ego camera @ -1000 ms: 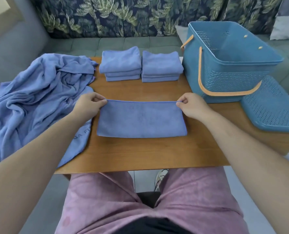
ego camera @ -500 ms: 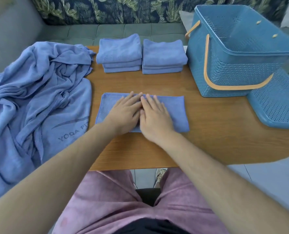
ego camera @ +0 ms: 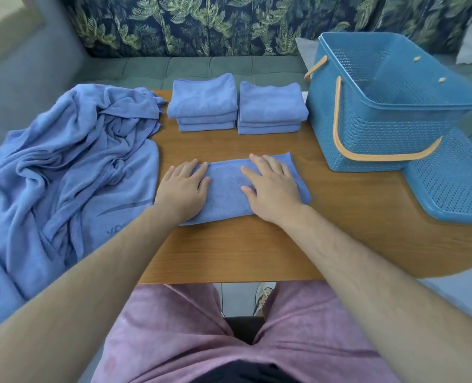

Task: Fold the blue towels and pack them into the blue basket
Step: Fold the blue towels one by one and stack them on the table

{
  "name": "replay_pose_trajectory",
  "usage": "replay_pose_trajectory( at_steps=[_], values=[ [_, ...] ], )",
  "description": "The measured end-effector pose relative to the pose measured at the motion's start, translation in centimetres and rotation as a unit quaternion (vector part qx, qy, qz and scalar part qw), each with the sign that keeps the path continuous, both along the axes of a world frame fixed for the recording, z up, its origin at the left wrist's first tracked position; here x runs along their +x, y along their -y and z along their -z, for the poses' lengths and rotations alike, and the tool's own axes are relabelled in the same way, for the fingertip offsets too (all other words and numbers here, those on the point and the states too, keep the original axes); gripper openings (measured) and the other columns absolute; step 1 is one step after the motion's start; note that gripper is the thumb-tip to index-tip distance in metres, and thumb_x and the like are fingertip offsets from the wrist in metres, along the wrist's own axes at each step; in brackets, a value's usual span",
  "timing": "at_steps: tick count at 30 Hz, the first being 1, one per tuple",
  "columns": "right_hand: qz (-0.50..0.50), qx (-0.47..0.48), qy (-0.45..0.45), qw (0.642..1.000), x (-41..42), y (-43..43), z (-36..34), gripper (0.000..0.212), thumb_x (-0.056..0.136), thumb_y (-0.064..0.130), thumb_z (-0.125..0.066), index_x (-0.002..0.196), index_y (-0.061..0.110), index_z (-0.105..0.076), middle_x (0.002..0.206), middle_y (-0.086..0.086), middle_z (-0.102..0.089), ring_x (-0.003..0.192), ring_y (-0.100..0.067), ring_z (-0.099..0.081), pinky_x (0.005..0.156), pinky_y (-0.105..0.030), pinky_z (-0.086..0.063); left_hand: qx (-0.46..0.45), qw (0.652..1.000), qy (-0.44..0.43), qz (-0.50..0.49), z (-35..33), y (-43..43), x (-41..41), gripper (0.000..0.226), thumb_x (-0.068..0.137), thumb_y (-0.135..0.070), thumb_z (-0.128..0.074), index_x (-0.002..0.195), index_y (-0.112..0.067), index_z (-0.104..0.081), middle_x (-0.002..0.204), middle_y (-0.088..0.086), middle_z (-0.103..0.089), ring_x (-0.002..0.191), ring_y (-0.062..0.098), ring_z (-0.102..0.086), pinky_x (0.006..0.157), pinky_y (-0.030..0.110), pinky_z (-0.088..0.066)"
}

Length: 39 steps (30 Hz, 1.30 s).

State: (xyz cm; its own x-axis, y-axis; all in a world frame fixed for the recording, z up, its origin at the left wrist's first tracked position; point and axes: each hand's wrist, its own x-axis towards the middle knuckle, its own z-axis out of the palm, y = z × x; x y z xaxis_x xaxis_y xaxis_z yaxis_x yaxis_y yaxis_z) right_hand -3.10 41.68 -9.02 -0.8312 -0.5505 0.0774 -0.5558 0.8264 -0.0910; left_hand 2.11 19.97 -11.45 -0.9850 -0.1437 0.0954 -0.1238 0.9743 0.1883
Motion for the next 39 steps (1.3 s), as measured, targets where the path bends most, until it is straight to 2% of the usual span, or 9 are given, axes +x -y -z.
replay_pose_trajectory(
  at_steps=[3,5,10,15,18,22,27,33,39],
  values=[
    [0.008,-0.081,-0.012,0.997,4.0,2.2,-1.1,0.036,0.089,0.049,-0.061,0.119,0.031,-0.067,0.12,0.0,-0.052,0.114,-0.029,-0.047,0.093,-0.045,-0.038,-0.03,0.999,-0.037,-0.026,0.0,-0.7,1.7,0.047,0.104,-0.039,-0.036,0.146,-0.021,-0.049,0.145,0.007,-0.049,0.133,0.031,-0.045,0.113,0.047,-0.028],
    [-0.002,-0.074,0.07,0.995,6.8,3.8,-0.8,0.038,0.09,0.057,-0.055,0.118,0.033,-0.065,0.119,0.002,-0.051,0.116,-0.024,-0.043,0.095,-0.044,-0.036,-0.039,0.997,-0.052,-0.028,-0.1,-0.7,2.8,0.044,0.102,-0.038,-0.04,0.138,-0.019,-0.057,0.133,0.009,-0.056,0.121,0.034,-0.052,0.102,0.047,-0.035],
    [-0.033,-0.062,0.092,0.993,6.8,1.6,-0.4,0.04,0.094,0.031,-0.052,0.131,0.043,-0.058,0.133,0.011,-0.049,0.128,-0.018,-0.039,0.103,-0.04,-0.032,-0.036,0.996,-0.08,-0.03,-1.0,-0.2,6.3,0.027,0.094,-0.034,-0.054,0.101,-0.016,-0.072,0.093,0.009,-0.058,0.091,0.035,-0.059,0.084,0.042,-0.037],
    [-0.055,-0.156,0.074,0.983,5.0,-3.9,-0.1,0.033,0.088,0.012,-0.06,0.111,0.031,-0.074,0.118,0.012,-0.06,0.116,-0.022,-0.046,0.103,-0.033,-0.036,0.064,0.992,-0.087,0.072,-1.1,-1.7,10.5,0.026,0.089,-0.039,-0.057,0.095,-0.018,-0.07,0.086,-0.003,-0.051,0.077,0.026,-0.058,0.075,0.039,-0.045],
    [-0.092,-0.219,0.104,0.966,6.4,-7.0,0.7,0.016,0.088,0.016,-0.067,0.1,0.024,-0.075,0.105,0.01,-0.06,0.103,-0.019,-0.052,0.097,-0.018,-0.035,0.104,0.977,-0.118,0.146,-0.7,-2.1,11.7,0.019,0.09,-0.035,-0.066,0.095,-0.017,-0.07,0.099,-0.004,-0.051,0.087,0.021,-0.055,0.084,0.038,-0.048],
    [-0.138,-0.239,0.095,0.957,8.6,-9.2,1.1,0.02,0.086,0.011,-0.067,0.101,0.022,-0.076,0.108,0.009,-0.063,0.103,-0.017,-0.056,0.098,-0.024,-0.039,0.129,0.955,-0.097,0.247,-0.7,-1.7,12.5,0.028,0.094,-0.041,-0.061,0.108,-0.019,-0.071,0.115,-0.005,-0.06,0.107,0.019,-0.054,0.101,0.03,-0.039],
    [-0.167,-0.194,0.094,0.962,9.3,-9.8,1.4,0.03,0.087,0.019,-0.066,0.115,0.025,-0.074,0.119,0.013,-0.064,0.107,-0.015,-0.055,0.098,-0.037,-0.045,0.234,0.938,-0.051,0.25,-0.4,0.3,13.8,0.035,0.088,-0.038,-0.068,0.114,-0.017,-0.07,0.132,-0.004,-0.061,0.126,0.01,-0.054,0.11,0.03,-0.038],
    [-0.175,-0.167,0.054,0.969,8.9,-9.6,1.6,0.023,0.097,0.035,-0.062,0.117,0.029,-0.07,0.121,0.018,-0.063,0.108,-0.013,-0.056,0.094,-0.041,-0.047,0.255,0.933,-0.041,0.251,0.1,1.4,13.5,0.028,0.089,-0.033,-0.069,0.111,-0.016,-0.073,0.135,-0.009,-0.061,0.128,0.006,-0.054,0.11,0.028,-0.04],
    [-0.099,-0.279,0.111,0.949,9.2,-9.0,2.3,0.016,0.1,0.032,-0.056,0.105,0.021,-0.067,0.108,0.014,-0.065,0.104,-0.014,-0.058,0.095,-0.042,-0.045,0.218,0.94,-0.093,0.246,-0.1,0.7,13.3,0.027,0.097,-0.034,-0.057,0.1,-0.012,-0.072,0.121,-0.006,-0.068,0.112,0.012,-0.062,0.099,0.029,-0.047]
  ],
)
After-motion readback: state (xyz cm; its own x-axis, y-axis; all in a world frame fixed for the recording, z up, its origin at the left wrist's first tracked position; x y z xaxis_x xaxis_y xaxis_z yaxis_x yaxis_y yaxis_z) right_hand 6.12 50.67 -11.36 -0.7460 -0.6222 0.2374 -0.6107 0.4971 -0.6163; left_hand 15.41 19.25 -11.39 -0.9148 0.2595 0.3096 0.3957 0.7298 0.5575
